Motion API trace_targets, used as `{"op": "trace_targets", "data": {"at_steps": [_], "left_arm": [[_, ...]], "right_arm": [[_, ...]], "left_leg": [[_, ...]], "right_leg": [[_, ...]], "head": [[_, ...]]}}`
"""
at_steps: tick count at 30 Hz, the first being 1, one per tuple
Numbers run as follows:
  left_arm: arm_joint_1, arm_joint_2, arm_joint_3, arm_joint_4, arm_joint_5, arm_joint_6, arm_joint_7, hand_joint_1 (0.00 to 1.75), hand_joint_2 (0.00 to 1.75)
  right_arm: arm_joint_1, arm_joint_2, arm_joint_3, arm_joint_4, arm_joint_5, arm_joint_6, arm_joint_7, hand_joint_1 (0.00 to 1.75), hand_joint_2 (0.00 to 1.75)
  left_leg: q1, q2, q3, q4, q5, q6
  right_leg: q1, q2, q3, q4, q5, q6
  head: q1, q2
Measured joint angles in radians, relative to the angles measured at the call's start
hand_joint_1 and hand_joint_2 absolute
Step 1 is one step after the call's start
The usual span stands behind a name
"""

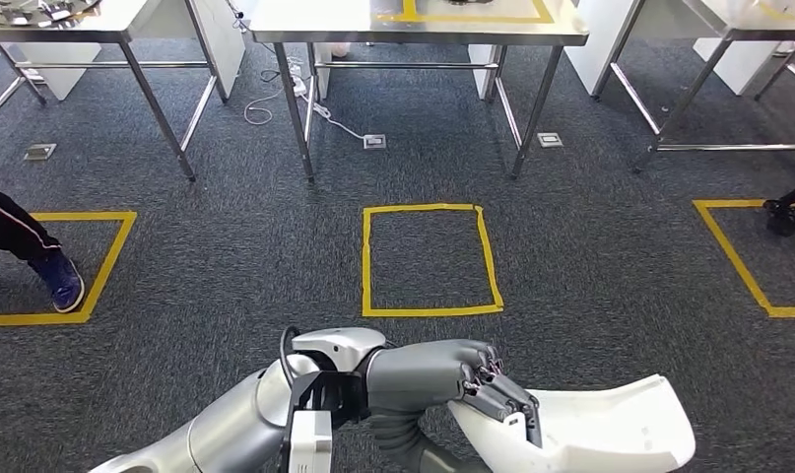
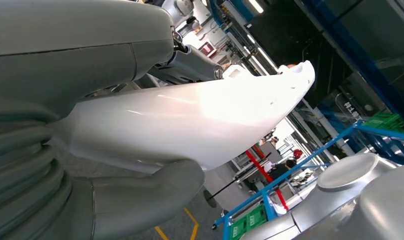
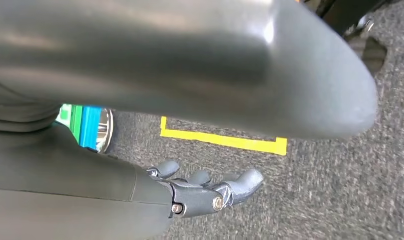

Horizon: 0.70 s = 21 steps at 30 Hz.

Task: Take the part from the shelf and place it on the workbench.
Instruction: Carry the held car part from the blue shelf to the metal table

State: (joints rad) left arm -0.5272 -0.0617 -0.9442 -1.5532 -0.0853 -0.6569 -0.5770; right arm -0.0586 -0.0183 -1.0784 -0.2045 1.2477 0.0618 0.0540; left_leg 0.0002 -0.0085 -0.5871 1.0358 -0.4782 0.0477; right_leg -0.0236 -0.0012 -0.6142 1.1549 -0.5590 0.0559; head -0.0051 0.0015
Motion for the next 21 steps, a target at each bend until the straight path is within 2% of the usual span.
{"op": "trace_targets", "data": {"at_steps": [2, 3, 4, 6, 7, 8, 9, 10, 13, 15, 17, 18, 19, 20, 21], "left_arm": [[0.002, -0.001, 0.000, 0.001, -0.003, 0.000, 0.001, 1.75, 1.75], [0.002, -0.001, 0.000, 0.001, -0.005, 0.000, 0.002, 1.75, 1.75], [0.003, -0.001, 0.000, 0.001, -0.006, 0.001, 0.002, 1.75, 1.75], [0.003, -0.001, 0.000, 0.001, -0.009, 0.002, 0.003, 1.75, 1.75], [0.003, -0.001, 0.000, 0.001, -0.009, 0.003, 0.004, 1.75, 1.75], [0.003, 0.000, 0.000, 0.001, -0.010, 0.004, 0.004, 1.75, 1.75], [0.003, 0.000, 0.000, 0.001, -0.011, 0.005, 0.005, 1.75, 1.75], [0.004, 0.000, 0.000, 0.000, -0.011, 0.005, 0.005, 1.75, 1.75], [0.003, 0.001, 0.000, 0.000, -0.011, 0.007, 0.006, 1.75, 1.75], [0.002, 0.002, 0.000, 0.000, -0.011, 0.008, 0.005, 1.75, 1.75], [0.005, 0.005, 0.000, 0.000, -0.011, 0.008, 0.005, 1.75, 1.75], [0.007, 0.006, 0.000, 0.001, -0.011, 0.008, 0.006, 1.75, 1.75], [0.008, 0.008, 0.000, 0.001, -0.011, 0.008, 0.006, 1.75, 1.75], [0.009, 0.008, 0.000, 0.001, -0.011, 0.008, 0.006, 1.75, 1.75], [0.009, 0.008, 0.000, 0.001, -0.011, 0.008, 0.006, 1.75, 1.75]], "right_arm": [[0.001, 0.000, 0.000, 0.000, 0.002, 0.001, 0.000, 0.00, 0.00], [0.002, 0.000, 0.000, 0.000, 0.004, 0.003, 0.000, 0.00, 0.00], [0.003, 0.000, 0.000, 0.000, 0.005, 0.004, 0.000, 0.00, 0.00], [0.004, 0.000, 0.000, 0.000, 0.007, 0.007, 0.000, 0.00, 0.00], [0.003, 0.000, 0.000, 0.000, 0.008, 0.008, 0.000, 0.00, 0.00], [0.002, -0.001, 0.000, 0.000, 0.008, 0.009, 0.000, 0.00, 0.00], [0.002, -0.001, 0.000, 0.000, 0.009, 0.009, 0.000, 0.00, 0.00], [0.003, -0.001, 0.000, 0.000, 0.009, 0.010, 0.000, 0.00, 0.00], [0.005, -0.001, 0.000, 0.000, 0.009, 0.012, 0.000, 0.00, 0.00], [0.002, -0.001, 0.000, 0.000, 0.009, 0.012, -0.001, 0.00, 0.00], [0.002, -0.001, 0.000, 0.000, 0.009, 0.012, 0.000, 0.00, 0.00], [0.002, -0.001, 0.000, 0.000, 0.009, 0.012, 0.000, 0.00, 0.00], [0.003, 0.000, 0.000, 0.000, 0.009, 0.013, 0.000, 0.00, 0.00], [0.003, 0.001, 0.000, 0.000, 0.009, 0.013, 0.000, 0.00, 0.00], [0.003, 0.002, 0.000, 0.000, 0.008, 0.013, 0.000, 0.00, 0.00]], "left_leg": [[-0.003, -0.001, 0.004, 0.001, -0.007, 0.005], [-0.005, -0.002, 0.007, 0.001, -0.010, 0.005], [-0.006, -0.003, 0.011, 0.001, -0.015, 0.005], [-0.008, -0.005, 0.026, 0.001, -0.026, 0.001], [-0.009, -0.005, 0.033, 0.002, -0.032, -0.002], [-0.009, -0.005, 0.037, 0.001, -0.037, -0.006], [-0.010, -0.005, 0.039, 0.002, -0.041, -0.012], [-0.010, -0.005, 0.042, 0.005, -0.041, -0.018], [-0.010, -0.004, 0.042, 0.038, -0.051, -0.037], [-0.006, -0.002, -0.002, 0.122, -0.087, -0.048], [-0.002, -0.001, -0.077, 0.235, -0.129, -0.055], [0.000, 0.000, -0.106, 0.268, -0.134, -0.056], [0.002, 0.001, -0.120, 0.267, -0.117, -0.056], [0.003, 0.002, -0.116, 0.231, -0.081, -0.057], [0.004, 0.003, -0.098, 0.169, -0.032, -0.056]], "right_leg": [[0.001, 0.000, -0.076, 0.114, -0.043, 0.002], [0.002, 0.000, -0.100, 0.140, -0.042, 0.002], [0.002, 0.000, -0.106, 0.129, -0.021, -0.001], [0.006, 0.000, -0.068, 0.013, 0.063, -0.010], [0.009, 0.000, -0.044, -0.050, 0.088, -0.017], [0.013, -0.001, -0.026, -0.095, 0.097, -0.023], [0.017, -0.001, -0.017, -0.118, 0.097, -0.029], [0.020, -0.001, -0.014, -0.122, 0.088, -0.036], [0.015, -0.001, 0.010, -0.130, 0.094, -0.056], [0.012, -0.001, 0.027, -0.133, 0.087, -0.065], [0.012, -0.001, 0.038, -0.133, 0.075, -0.068], [0.012, -0.001, 0.044, -0.132, 0.069, -0.067], [0.012, 0.000, 0.053, -0.132, 0.062, -0.066], [0.011, 0.000, 0.062, -0.132, 0.055, -0.064], [0.010, 0.001, 0.073, -0.132, 0.047, -0.061]], "head": [[0.001, 0.000], [0.001, 0.000], [0.002, 0.000], [0.002, 0.000], [0.002, 0.000], [0.002, 0.000], [0.003, 0.000], [0.003, 0.000], [0.000, 0.000], [-0.004, 0.000], [-0.006, 0.000], [-0.006, 0.000], [-0.007, 0.000], [-0.006, 0.000], [-0.007, 0.000]]}}
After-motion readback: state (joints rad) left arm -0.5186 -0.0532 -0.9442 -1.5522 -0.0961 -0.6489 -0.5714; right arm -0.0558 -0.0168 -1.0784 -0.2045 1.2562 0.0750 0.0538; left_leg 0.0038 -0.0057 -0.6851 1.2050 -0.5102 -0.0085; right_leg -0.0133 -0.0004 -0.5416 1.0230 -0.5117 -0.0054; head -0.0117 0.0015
